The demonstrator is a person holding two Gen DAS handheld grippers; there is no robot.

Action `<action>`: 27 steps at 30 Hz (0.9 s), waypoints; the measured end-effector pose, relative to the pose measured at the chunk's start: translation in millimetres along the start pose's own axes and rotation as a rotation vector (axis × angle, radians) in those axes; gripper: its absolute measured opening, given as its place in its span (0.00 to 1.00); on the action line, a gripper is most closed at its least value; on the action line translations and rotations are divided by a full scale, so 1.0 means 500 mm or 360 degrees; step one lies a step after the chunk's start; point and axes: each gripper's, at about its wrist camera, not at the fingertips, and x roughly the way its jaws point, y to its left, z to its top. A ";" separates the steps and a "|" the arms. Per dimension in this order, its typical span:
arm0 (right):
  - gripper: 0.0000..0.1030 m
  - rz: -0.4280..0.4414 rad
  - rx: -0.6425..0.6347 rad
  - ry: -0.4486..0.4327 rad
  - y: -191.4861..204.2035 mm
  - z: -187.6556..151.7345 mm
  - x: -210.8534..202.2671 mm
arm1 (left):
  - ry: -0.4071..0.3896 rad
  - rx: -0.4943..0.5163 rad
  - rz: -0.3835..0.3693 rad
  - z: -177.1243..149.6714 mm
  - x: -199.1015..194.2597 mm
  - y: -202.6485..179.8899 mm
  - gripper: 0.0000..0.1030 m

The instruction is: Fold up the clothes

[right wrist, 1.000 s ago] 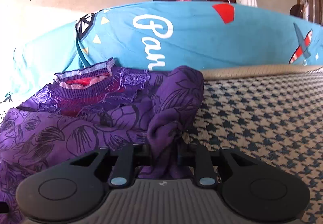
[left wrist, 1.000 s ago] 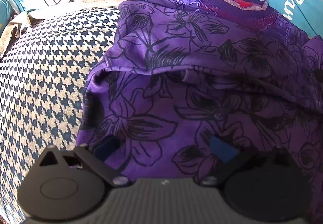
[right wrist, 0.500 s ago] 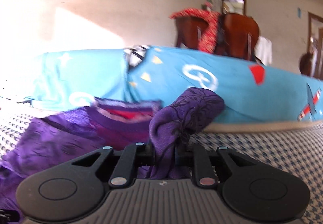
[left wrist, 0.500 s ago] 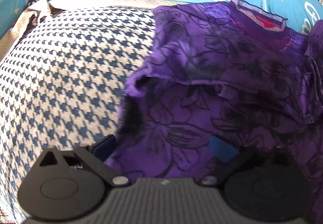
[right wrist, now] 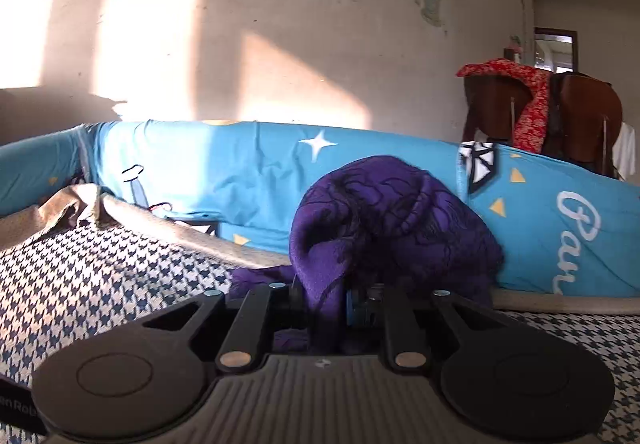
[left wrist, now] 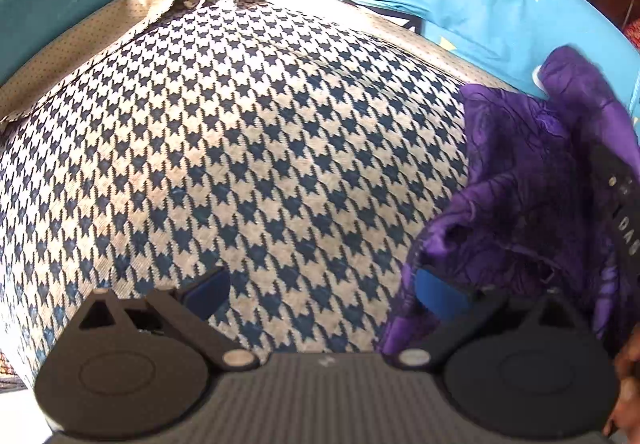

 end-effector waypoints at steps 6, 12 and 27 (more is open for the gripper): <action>0.22 0.0203 -0.0092 0.0154 0.065 -0.067 0.052 | 0.0000 -0.0087 0.0015 0.006 -0.002 0.029 1.00; 0.42 0.0318 -0.0070 0.0105 0.059 -0.053 0.026 | -0.0011 -0.0103 -0.0002 0.007 -0.008 0.020 1.00; 0.50 0.0254 0.0075 0.0215 -0.061 -0.029 -0.083 | -0.0194 -0.0013 -0.0076 0.028 -0.048 -0.043 1.00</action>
